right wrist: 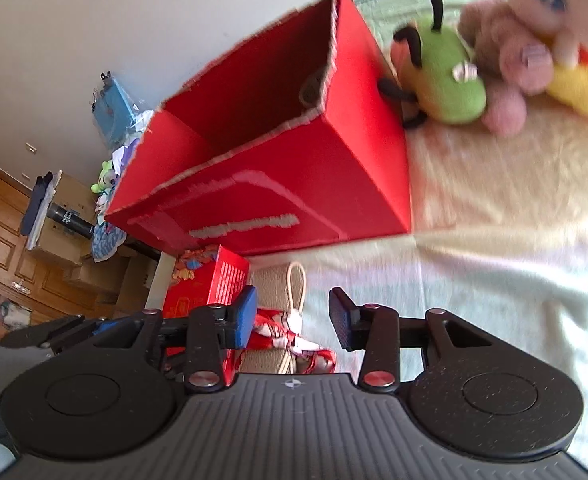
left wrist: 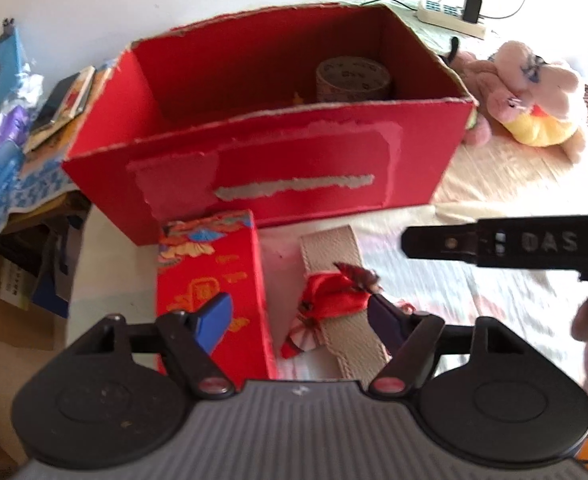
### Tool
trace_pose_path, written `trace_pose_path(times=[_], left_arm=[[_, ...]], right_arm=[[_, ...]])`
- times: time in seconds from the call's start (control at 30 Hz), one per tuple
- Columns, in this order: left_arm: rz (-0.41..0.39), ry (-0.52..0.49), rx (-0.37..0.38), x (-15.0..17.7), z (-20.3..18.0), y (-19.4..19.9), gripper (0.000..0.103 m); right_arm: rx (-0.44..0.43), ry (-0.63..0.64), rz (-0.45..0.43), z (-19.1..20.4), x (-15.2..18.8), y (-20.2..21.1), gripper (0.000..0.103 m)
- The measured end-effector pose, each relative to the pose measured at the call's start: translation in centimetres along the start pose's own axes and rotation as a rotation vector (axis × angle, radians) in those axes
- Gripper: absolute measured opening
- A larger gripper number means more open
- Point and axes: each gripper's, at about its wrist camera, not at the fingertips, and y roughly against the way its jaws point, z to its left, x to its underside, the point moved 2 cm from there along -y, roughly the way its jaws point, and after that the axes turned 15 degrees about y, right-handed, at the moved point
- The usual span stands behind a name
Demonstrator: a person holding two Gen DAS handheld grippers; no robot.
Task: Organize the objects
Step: 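Close the right gripper on the beige strap with red ribbon, then lift the strap with the right gripper and carry it over the box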
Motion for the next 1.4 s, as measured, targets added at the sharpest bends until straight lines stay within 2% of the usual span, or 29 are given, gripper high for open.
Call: trace_pose_path(times=[0.13, 0.23, 0.3, 0.5, 0.87, 1.03, 1.17, 1.3, 1.4], left_arm=[[0.035, 0.003, 0.106, 0.7, -0.2, -0.1, 0.075], [0.049, -0.007, 0.137, 1.3, -0.9, -0.5, 0.075], [0.065, -0.006, 0.145, 1.7, -1.2, -1.1, 0.074], [0.111, 0.011, 0.166, 2.2, -1.2, -2.7, 0.064], [0.137, 0.031, 0.176, 2.0, -0.7, -4.8, 0.061], [0.163, 0.046, 0.168, 1.9, 0.0, -5.8, 0.057], [0.162, 0.021, 0.163, 1.9, -0.6, -5.7, 0.056], [0.173, 0.015, 0.192, 1.4, -1.1, -5.3, 0.050], [0.167, -0.014, 0.227, 1.3, -2.2, -4.3, 0.050]], right_arm=[[-0.048, -0.019, 0.038, -0.2, 0.6, -1.0, 0.044], [-0.074, -0.050, 0.058, -0.6, 1.0, -1.5, 0.045], [-0.085, -0.063, 0.073, -0.8, 1.1, -1.8, 0.047], [-0.103, -0.046, 0.109, -0.7, 1.5, -2.6, 0.047], [-0.136, -0.024, 0.134, -0.1, 1.6, -4.3, 0.046], [-0.143, 0.028, 0.150, 0.5, 1.5, -4.9, 0.035], [-0.160, -0.034, 0.166, -0.5, 1.4, -4.7, 0.031], [-0.155, -0.072, 0.160, -1.5, 1.4, -3.1, 0.030], [-0.141, -0.075, 0.136, -2.2, 1.6, -1.1, 0.030]])
